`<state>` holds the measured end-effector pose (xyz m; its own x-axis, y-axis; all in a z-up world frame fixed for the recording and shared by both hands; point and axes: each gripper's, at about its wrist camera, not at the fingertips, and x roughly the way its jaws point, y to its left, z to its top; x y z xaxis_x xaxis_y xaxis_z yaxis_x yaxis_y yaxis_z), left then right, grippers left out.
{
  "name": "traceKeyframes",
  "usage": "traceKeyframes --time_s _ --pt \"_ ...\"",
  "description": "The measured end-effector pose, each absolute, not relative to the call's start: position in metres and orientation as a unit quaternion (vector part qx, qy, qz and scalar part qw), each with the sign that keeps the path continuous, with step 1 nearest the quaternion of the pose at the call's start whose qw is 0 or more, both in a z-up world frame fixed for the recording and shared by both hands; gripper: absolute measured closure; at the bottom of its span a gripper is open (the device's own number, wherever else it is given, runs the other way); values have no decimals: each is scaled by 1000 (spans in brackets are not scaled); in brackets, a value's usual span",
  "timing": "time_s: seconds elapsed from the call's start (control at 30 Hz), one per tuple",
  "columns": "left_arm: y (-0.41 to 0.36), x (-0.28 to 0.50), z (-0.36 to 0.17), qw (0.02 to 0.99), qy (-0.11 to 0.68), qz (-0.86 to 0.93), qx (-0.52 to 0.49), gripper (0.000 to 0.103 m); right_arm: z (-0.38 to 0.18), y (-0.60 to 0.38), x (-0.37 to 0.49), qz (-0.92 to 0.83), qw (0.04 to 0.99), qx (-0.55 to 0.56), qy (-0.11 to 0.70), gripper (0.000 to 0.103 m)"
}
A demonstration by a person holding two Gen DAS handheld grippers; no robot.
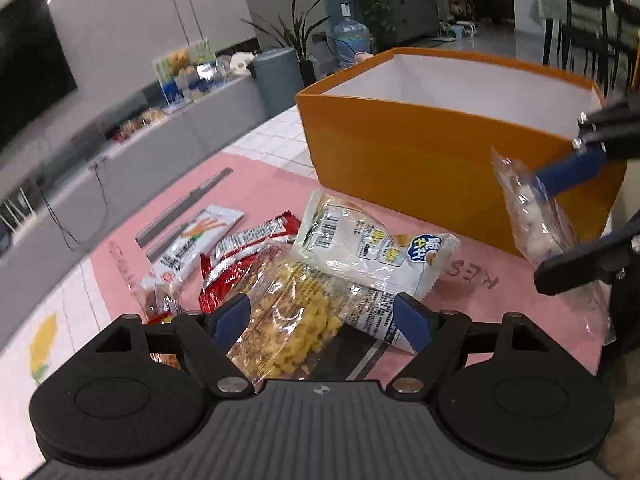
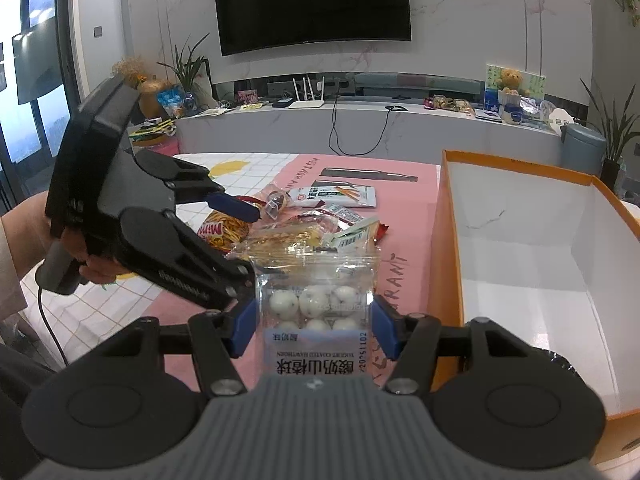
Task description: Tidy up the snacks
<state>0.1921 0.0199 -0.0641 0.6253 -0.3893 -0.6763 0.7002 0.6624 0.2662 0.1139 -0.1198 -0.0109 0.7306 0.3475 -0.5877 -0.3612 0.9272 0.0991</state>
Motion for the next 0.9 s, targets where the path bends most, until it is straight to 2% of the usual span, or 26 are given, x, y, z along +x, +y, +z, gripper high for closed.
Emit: traceKeyframes --time_s 0.23,0.67,0.77,0.83,0.87,0.9 --pt "-7 171 -87 855 273 -268 351 8 -10 -119 113 190 930 -9 313 44" --pt "-24 170 -108 885 219 -168 375 8 -9 -120 113 193 930 -6 312 43" --pt "-24 171 -108 886 221 -164 374 23 -10 -119 112 192 930 -13 312 43" --pt "-27 172 -108 884 231 -164 372 52 -10 -119 112 192 930 -12 312 43" --pt "-27 173 -107 884 237 -161 371 60 -9 -119 112 192 931 -11 312 43" --pt "-28 173 -107 883 242 -155 371 77 -9 -119 112 191 931 -11 312 43"
